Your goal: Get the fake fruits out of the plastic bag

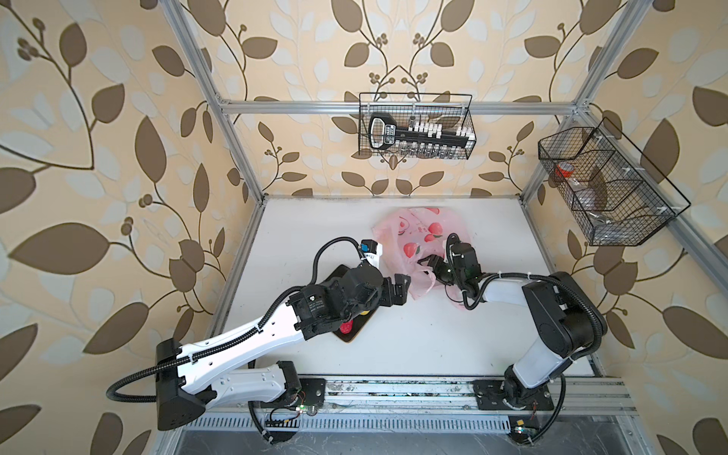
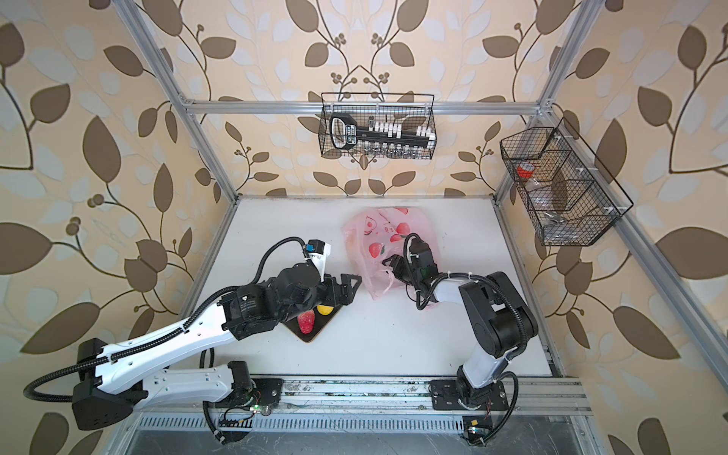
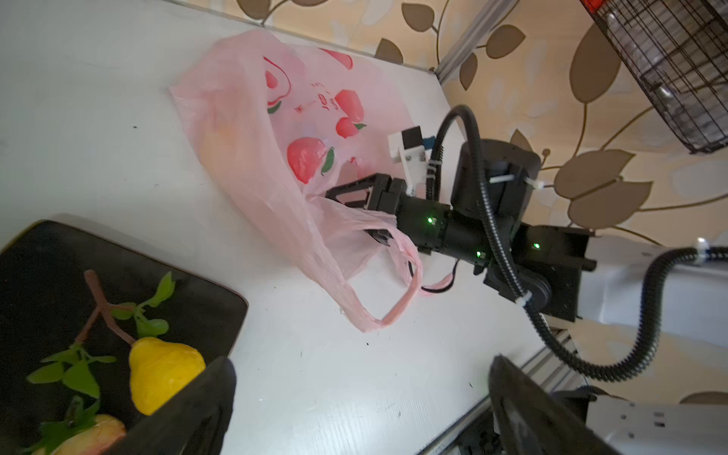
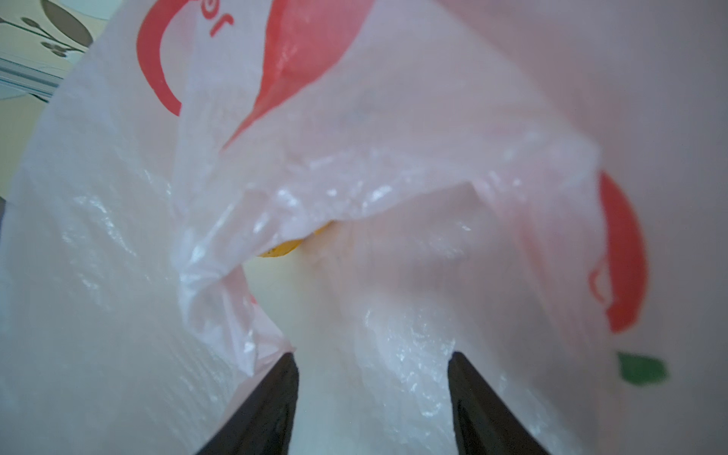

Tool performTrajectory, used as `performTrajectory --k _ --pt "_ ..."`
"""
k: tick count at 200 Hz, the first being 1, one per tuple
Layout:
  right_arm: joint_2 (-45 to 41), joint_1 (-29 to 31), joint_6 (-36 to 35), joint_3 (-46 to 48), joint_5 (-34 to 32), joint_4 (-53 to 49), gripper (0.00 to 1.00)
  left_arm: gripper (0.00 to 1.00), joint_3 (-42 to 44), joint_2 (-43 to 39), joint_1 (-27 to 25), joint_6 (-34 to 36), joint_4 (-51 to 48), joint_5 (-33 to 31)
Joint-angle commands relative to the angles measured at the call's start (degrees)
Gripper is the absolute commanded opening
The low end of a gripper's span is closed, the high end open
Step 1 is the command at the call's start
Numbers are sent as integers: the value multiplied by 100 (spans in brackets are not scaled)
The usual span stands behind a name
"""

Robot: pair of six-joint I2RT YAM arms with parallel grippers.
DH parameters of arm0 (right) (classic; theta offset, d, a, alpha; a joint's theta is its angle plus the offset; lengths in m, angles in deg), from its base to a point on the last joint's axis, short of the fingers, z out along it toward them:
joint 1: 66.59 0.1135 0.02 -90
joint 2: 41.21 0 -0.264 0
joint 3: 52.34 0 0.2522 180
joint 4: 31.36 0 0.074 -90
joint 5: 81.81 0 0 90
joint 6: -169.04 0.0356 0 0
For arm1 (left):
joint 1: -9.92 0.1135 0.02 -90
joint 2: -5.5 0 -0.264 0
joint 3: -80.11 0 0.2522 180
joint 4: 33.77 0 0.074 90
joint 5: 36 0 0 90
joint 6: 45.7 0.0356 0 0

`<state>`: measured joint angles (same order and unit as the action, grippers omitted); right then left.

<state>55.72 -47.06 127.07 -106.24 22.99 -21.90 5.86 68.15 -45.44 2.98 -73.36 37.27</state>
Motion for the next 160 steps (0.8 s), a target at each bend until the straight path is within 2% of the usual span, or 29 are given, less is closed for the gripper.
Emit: performTrajectory --k 1,9,27,61,100,160 --pt "-54 7 142 112 191 203 62 99 -351 146 793 -330 -378 -100" --pt "-57 14 169 112 210 213 62 99 -404 255 1109 -392 -303 35" --pt "-71 14 203 77 242 224 62 99 -670 695 1479 -291 -101 238" --pt "-171 13 288 91 292 290 62 99 -1590 2038 2112 -446 -116 886" --pt "-272 9 340 155 339 345 62 99 -2763 3518 2435 -595 -157 1266" --pt "-431 13 383 362 377 444 62 99 -4922 5635 2590 -347 -647 1502"
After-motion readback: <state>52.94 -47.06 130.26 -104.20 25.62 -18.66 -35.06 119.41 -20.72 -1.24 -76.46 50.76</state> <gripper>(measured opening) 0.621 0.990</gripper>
